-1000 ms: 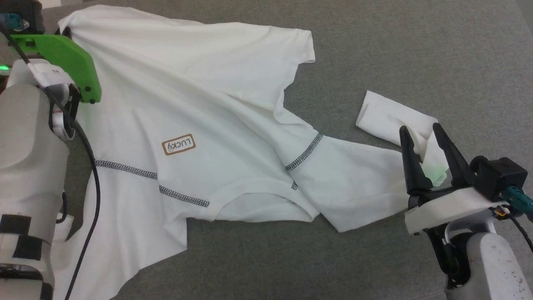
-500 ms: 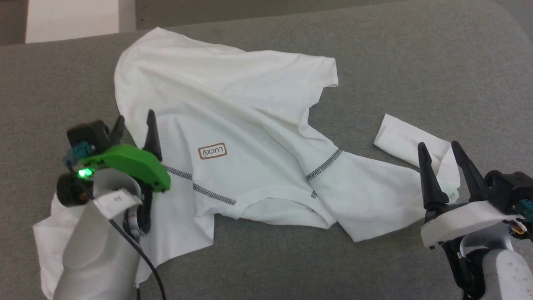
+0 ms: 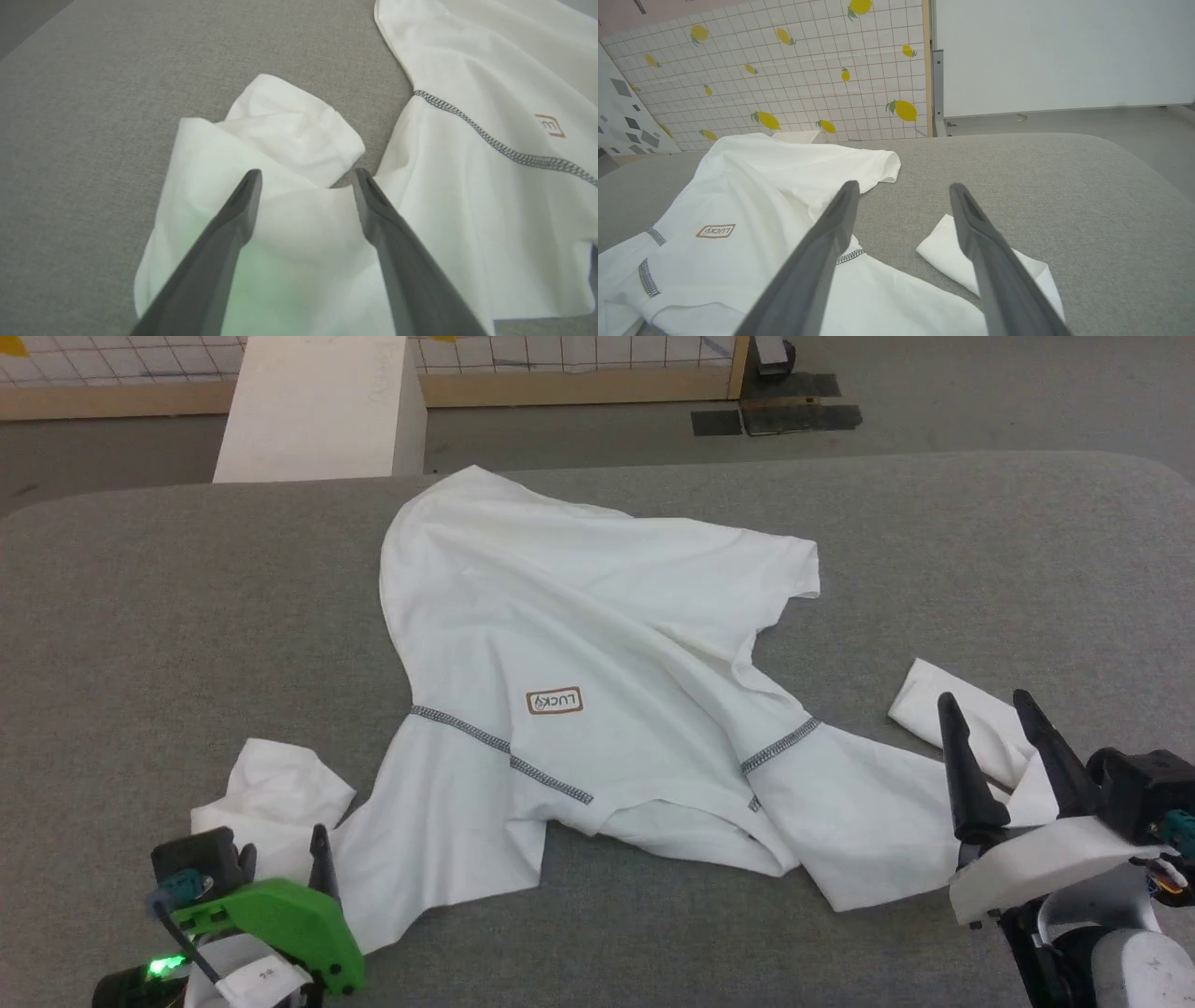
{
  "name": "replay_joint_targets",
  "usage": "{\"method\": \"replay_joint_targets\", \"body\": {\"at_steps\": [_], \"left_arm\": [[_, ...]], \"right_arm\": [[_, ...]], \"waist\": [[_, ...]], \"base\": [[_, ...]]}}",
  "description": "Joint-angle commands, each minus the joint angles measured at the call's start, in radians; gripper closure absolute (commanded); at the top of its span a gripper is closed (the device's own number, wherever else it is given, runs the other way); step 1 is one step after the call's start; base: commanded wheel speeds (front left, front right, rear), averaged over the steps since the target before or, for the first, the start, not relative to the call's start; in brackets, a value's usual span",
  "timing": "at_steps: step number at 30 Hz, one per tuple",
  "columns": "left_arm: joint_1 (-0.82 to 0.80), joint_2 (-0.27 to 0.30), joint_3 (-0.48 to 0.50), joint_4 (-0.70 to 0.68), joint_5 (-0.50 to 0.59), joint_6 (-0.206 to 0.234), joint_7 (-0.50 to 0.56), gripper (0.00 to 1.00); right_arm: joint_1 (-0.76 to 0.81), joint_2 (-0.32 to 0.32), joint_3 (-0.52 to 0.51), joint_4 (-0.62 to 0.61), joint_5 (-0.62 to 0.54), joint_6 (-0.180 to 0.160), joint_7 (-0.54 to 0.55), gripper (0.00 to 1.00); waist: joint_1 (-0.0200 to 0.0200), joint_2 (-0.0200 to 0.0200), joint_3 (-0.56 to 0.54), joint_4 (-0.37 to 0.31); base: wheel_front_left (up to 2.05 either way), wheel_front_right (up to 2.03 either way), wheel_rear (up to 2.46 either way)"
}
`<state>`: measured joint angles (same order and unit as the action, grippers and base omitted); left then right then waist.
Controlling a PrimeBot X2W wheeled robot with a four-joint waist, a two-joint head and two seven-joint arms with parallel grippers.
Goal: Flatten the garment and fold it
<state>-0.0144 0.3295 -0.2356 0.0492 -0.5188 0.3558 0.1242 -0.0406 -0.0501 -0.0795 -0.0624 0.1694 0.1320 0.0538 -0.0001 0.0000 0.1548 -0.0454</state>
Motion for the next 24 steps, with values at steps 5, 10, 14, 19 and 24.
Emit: {"method": "replay_joint_targets", "body": {"at_steps": [5,10,14,19,24], "left_arm": [[0.081,0.047,0.015,-0.065,-0.014,0.048,0.11,0.0],[0.09,0.055,0.012,-0.006,-0.063,0.058,0.232,0.0],[0.079,0.046,0.022,0.037,-0.106,0.055,0.281,0.0],[0.063,0.034,0.026,0.08,-0.157,0.002,0.291,1.0],[0.013,0.068,0.09,0.119,-0.125,-0.013,0.143,1.0]], "right_arm": [[0.014,0.0,0.0,-0.006,0.005,-0.001,0.009,0.0],[0.008,0.0,0.017,-0.004,0.009,-0.001,0.01,0.0],[0.002,0.0,0.023,-0.004,0.007,-0.001,0.01,0.0],[-0.002,0.0,0.025,-0.001,0.006,-0.001,0.011,0.0],[-0.005,0.0,0.024,-0.003,0.007,-0.001,0.014,0.0]], "waist": [[0.0001,0.0,-0.009,0.017],[0.0001,0.0,0.001,0.01],[0.0001,0.0,0.013,-0.001],[0.0001,0.0,0.024,-0.009],[0.0001,0.0,0.026,-0.008]], "base": [[0.0,0.0,0.0],[0.0,0.0,0.0],[0.0,0.0,0.0],[0.0,0.0,0.0],[0.0,0.0,0.0]]}}
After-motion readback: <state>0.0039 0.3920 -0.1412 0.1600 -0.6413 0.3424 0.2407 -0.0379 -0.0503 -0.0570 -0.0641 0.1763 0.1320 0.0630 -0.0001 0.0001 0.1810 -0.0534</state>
